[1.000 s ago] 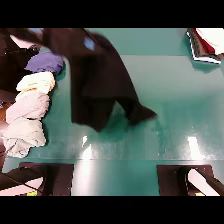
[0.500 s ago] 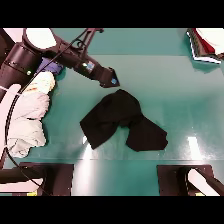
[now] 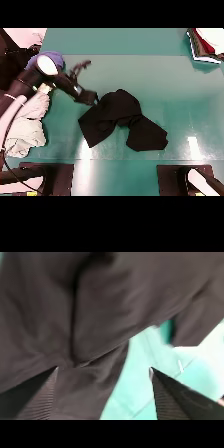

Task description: Fold the shirts.

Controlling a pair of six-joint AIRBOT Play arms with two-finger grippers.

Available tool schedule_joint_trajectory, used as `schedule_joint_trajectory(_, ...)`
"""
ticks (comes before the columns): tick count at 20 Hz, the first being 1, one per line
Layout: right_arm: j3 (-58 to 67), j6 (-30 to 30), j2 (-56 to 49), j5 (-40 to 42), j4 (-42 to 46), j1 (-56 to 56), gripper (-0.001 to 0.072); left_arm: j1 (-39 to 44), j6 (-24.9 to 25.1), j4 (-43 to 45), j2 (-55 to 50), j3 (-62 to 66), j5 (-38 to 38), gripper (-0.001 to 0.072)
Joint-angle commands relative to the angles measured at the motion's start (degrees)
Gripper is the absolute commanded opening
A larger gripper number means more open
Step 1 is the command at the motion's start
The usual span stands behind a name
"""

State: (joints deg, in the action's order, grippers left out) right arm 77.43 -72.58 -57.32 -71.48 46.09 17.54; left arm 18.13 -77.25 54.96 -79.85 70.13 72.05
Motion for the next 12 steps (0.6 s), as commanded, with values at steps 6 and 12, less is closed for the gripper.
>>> schedule_joint_trajectory(6, 0.02, 0.00, 0.02, -0.74, 0.02, -0.04, 0.0019, 6.19, 6.56, -6.78, -2.78, -13.38, -16.09, 0.0662)
schedule_joint_trajectory(12, -0.70, 0.00, 0.02, -5.16, 1.18, -0.15, 0.0019, 5.99, 3.96, -2.40, -1.14, -7.06, -9.94, 0.0021)
